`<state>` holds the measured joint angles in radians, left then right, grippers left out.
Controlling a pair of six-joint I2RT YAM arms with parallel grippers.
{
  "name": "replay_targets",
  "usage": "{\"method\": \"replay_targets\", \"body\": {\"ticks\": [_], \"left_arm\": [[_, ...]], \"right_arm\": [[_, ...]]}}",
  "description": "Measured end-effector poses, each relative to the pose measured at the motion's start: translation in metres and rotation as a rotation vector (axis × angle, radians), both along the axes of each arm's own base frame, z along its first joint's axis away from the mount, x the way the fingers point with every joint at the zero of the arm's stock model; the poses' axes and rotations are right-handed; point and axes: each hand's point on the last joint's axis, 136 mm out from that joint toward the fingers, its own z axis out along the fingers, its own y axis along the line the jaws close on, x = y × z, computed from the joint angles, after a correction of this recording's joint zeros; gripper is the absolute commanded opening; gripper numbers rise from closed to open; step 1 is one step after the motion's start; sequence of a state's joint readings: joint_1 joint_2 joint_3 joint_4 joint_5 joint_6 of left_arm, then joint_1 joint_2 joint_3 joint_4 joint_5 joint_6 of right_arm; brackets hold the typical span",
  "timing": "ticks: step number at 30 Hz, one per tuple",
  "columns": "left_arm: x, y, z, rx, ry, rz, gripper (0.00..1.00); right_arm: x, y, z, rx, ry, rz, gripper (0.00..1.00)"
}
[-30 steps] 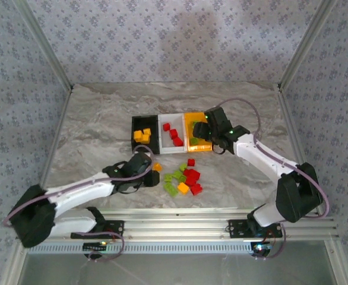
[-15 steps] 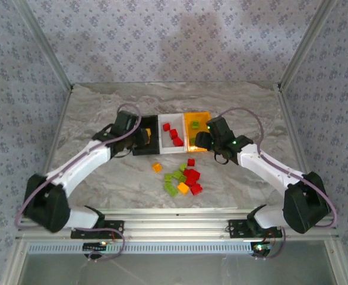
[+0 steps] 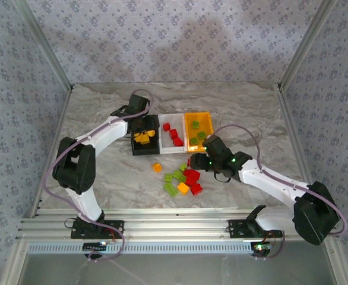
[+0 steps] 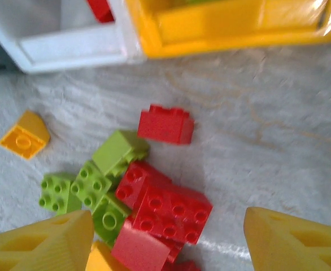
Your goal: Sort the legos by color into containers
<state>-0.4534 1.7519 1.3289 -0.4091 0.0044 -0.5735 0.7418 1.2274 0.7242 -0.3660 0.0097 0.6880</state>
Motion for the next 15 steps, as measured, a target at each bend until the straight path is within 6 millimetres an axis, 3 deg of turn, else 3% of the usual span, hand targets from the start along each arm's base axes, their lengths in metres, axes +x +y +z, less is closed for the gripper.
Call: {"method": "replay_targets", "body": {"ticks": [4,5,9,12,15], "left_arm": [[-0.016,-0.016,0.05,-0.07,-0.083,-0.048,0.93],[-0.023,-0.021,0.066,-0.095,-0.115,-0.066,0.99],[-0.069,-0.036,0.119,-0.179,-0.227,-0.149,0.99],[-0.108,-0.039,0.126,-0.212,-0.249,-0.202,0.99],[-0.135,-0.029,0.107,-0.207,-0.221,-0.211,0.99]], "right_arm": [[-0.013,0.008,-0.015,-0.019,0.033,0.041,0.73],[-0.014,0.009,-0.018,-0.025,0.042,0.044,0.74],[-0.017,0.011,-0.028,-0.035,0.061,0.035,0.75],[-0.014,0.014,-0.033,-0.035,0.067,0.014,0.75],[-0.011,0.013,-0.041,-0.051,0.077,-0.011,0.75]]}}
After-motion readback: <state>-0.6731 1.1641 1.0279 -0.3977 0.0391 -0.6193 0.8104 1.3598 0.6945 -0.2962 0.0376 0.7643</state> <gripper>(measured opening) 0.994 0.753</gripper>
